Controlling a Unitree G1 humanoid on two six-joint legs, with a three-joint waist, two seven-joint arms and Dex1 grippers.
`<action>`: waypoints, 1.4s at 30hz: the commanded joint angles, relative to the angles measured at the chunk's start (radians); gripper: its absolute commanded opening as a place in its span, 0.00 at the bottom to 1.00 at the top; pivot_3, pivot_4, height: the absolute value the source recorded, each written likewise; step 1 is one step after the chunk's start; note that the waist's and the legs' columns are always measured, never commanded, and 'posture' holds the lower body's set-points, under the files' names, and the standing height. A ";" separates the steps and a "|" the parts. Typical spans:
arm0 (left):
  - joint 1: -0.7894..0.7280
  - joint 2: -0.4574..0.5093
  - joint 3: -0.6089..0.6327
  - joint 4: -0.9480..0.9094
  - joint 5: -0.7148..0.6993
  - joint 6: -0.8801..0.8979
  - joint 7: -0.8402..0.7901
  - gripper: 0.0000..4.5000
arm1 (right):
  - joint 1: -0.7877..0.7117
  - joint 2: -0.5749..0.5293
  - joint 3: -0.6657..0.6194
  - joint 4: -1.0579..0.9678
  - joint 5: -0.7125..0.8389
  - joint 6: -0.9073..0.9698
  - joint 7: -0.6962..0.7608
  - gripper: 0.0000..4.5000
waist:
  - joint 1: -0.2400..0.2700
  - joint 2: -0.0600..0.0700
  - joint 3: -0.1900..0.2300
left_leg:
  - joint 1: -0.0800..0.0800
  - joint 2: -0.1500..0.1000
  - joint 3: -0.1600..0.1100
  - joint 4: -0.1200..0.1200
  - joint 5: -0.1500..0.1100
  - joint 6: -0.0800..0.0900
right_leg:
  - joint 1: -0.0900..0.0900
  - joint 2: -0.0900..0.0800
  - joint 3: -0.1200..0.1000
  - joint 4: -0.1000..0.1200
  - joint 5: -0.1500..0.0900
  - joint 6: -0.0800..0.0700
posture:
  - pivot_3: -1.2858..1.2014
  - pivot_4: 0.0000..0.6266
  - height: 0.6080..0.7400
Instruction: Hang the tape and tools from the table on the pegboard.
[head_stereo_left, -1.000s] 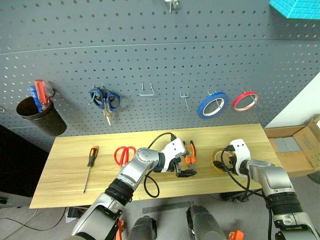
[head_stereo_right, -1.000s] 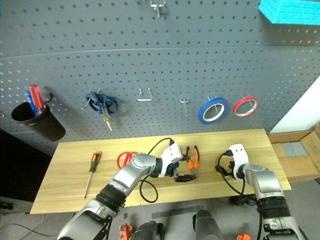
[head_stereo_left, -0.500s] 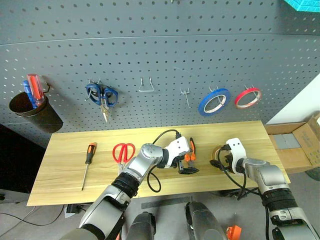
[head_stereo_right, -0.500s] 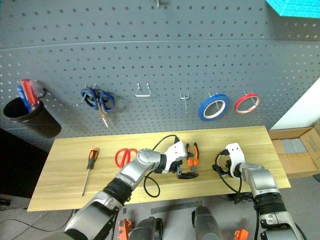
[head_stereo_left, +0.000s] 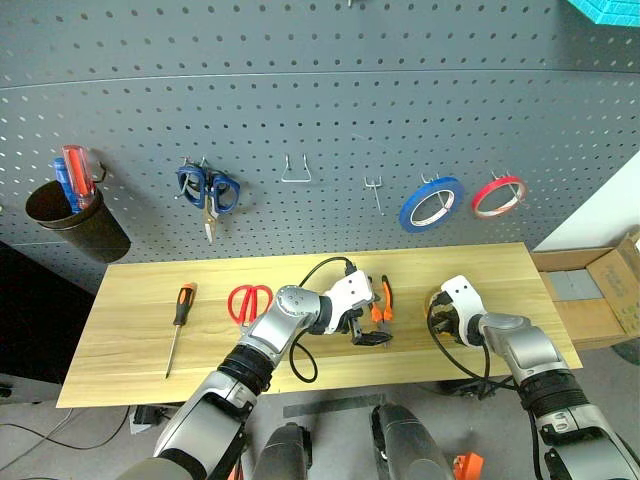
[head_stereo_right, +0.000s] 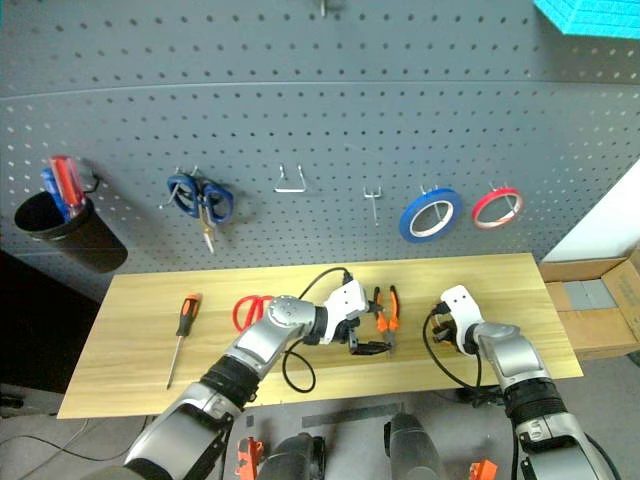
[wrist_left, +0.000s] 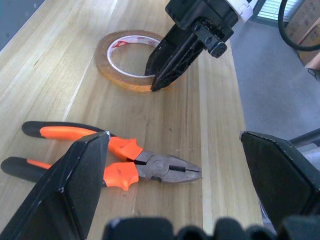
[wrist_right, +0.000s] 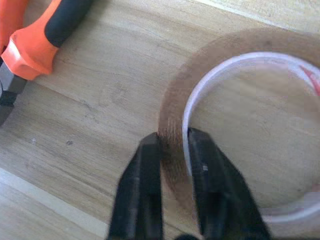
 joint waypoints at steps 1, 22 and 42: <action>-0.001 -0.007 0.018 -0.033 0.001 -0.011 0.005 1.00 | 0.003 0.003 0.010 0.037 -0.013 -0.005 0.006 0.03 | 0.000 0.000 0.000 | 0.000 0.000 0.000 0.000 0.000 0.000 | 0.000 0.000 0.000 0.000 0.000 0.000 | 0.47 0.41 1.00; 0.500 0.096 0.295 -0.997 -0.193 0.460 0.316 1.00 | 0.436 -0.101 0.082 -0.705 -0.301 -0.600 -0.211 0.03 | 0.023 0.012 -0.045 | -0.018 -0.001 0.002 0.003 0.004 -0.009 | -0.017 -0.006 0.002 0.001 0.005 0.003 | 0.47 0.17 1.00; 0.457 0.060 0.366 -0.947 -0.184 0.418 0.537 1.00 | 0.017 0.005 0.166 -0.125 -0.442 -1.155 -0.326 0.03 | 0.057 0.003 -0.164 | 0.005 -0.002 0.004 0.002 0.006 -0.012 | 0.004 0.008 0.005 -0.002 0.010 -0.002 | 0.51 0.02 1.00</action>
